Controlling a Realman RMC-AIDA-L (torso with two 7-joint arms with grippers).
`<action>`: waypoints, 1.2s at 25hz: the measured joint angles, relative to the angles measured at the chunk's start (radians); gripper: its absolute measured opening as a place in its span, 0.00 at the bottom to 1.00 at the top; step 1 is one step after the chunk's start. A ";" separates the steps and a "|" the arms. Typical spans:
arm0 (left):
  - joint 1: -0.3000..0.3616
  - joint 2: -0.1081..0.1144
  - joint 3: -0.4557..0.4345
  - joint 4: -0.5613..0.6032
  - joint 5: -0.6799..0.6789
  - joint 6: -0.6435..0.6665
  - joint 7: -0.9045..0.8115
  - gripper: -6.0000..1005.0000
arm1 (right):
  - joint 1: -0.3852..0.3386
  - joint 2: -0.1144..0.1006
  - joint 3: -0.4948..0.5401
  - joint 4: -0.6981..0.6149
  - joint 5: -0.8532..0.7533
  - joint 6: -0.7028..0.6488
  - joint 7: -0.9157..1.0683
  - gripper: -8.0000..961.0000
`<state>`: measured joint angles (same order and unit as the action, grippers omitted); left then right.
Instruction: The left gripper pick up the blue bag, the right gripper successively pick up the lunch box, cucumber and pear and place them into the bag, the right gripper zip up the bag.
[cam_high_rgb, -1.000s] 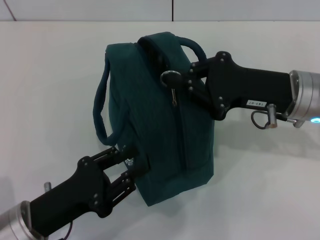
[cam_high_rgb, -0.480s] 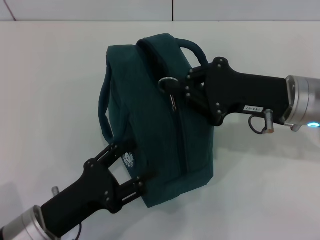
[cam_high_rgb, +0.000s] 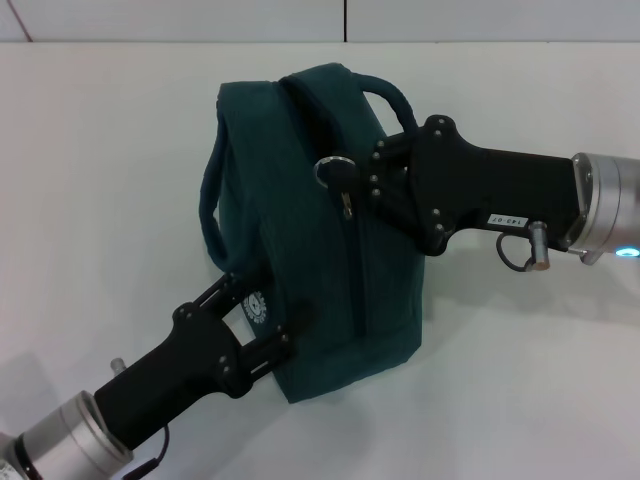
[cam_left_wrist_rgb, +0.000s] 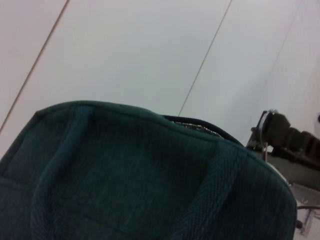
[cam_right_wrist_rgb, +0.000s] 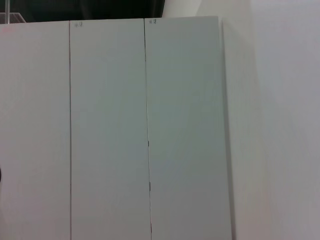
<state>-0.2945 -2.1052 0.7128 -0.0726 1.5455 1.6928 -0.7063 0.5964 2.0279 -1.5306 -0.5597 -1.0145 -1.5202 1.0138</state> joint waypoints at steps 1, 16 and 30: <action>-0.002 0.000 0.000 0.001 0.000 -0.003 0.003 0.86 | 0.000 0.000 0.001 0.000 0.000 0.000 0.000 0.03; -0.004 0.020 0.090 0.200 0.045 -0.004 -0.103 0.32 | -0.046 -0.004 0.009 -0.007 0.021 0.001 -0.012 0.03; -0.003 0.023 0.190 0.247 0.069 0.047 -0.098 0.08 | -0.009 0.000 0.012 0.005 0.116 0.175 -0.010 0.03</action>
<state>-0.2977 -2.0824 0.9031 0.1745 1.6147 1.7395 -0.8044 0.5871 2.0280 -1.5186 -0.5550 -0.8980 -1.3453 1.0042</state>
